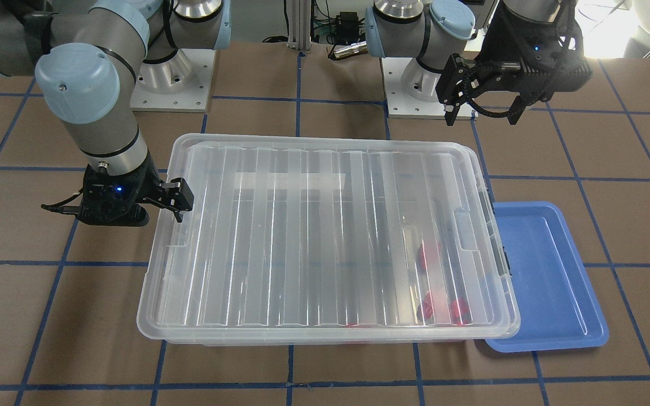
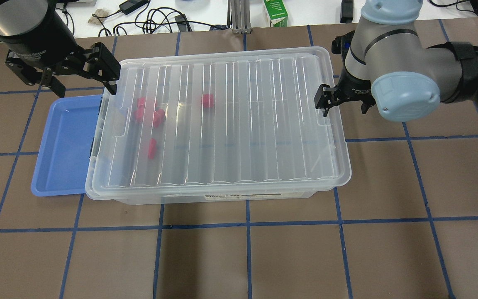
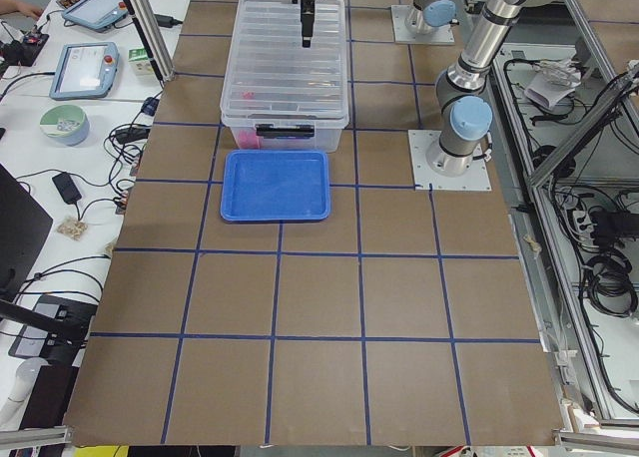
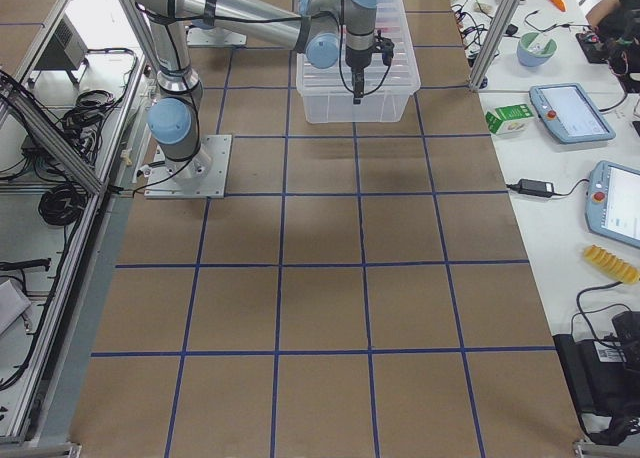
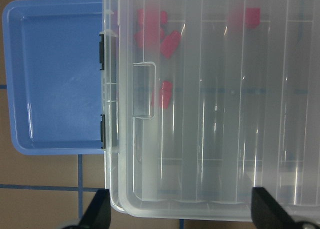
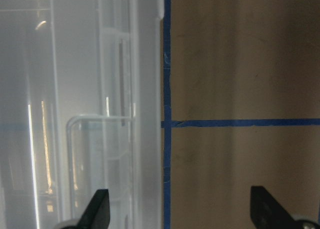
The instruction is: Place red block in blue tray from box
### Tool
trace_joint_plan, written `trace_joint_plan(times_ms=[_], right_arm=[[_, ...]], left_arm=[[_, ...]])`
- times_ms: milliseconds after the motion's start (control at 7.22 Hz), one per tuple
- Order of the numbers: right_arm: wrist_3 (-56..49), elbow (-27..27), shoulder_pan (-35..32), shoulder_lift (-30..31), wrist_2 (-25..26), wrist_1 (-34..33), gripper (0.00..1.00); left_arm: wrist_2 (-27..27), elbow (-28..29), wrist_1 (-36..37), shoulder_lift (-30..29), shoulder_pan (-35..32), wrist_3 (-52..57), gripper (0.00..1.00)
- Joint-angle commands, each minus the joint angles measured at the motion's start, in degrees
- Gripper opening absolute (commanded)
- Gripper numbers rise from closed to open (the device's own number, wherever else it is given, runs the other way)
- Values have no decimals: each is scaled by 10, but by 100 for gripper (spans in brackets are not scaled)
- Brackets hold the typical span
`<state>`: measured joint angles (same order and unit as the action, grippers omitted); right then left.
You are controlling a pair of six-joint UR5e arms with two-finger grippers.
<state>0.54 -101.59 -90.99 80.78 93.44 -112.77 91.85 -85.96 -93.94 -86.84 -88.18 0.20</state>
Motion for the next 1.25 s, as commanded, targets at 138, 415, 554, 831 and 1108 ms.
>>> trace_joint_plan(times_ms=[138,415,554,831,1108], right_arm=[[-25,-2,8,-5,56,-21,100],[-58,-2,43,-4,57,-17,100],[-93,-2,66,-4,58,-18,100],[-155,-2,117,-4,54,-18,100],[-209,-2,163,-4,51,-18,100]], left_arm=[[0,0,1,0,0,0,100],[0,0,1,0,0,1,100],[0,1,1,0,0,1,100],[0,0,1,0,0,1,100],[0,0,0,0,0,1,100]])
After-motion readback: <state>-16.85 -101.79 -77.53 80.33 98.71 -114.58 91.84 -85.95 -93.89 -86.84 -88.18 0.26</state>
